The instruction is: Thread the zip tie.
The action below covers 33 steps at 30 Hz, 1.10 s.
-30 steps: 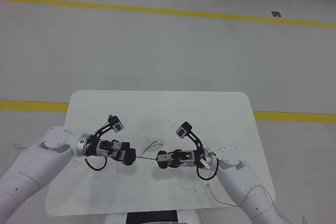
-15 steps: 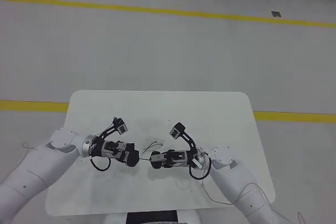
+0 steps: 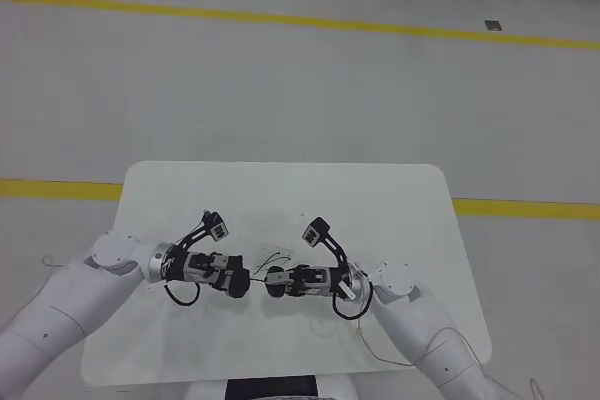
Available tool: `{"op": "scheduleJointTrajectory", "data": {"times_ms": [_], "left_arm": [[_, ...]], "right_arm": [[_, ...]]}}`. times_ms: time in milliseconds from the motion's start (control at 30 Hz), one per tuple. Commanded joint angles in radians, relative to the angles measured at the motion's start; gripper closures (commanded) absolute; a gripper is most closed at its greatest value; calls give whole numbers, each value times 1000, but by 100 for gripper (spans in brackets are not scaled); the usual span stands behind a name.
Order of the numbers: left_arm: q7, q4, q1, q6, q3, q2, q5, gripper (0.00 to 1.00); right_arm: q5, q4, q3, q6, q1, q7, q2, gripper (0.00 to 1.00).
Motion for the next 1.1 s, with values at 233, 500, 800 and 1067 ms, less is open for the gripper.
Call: {"op": "scheduleJointTrajectory", "data": {"times_ms": [233,500,800,1067], "left_arm": [[-24,-5,-1,0,-7,-10,27,0],[-24,-3,-3,0,-8,-13,29,0],[22,-36,12,1,-15,-12,60,0],[-3,-31,15,2,-19,-13,46,0]], "right_arm": [[27,-1,-21,-10,8,2,-7,100],[32,9,-35,-18,20,7,-12,100],[-2,-18,-35,-8,6,-49,-11,100],[16,-27,-21,-38,-3,-63,-11,100]]}}
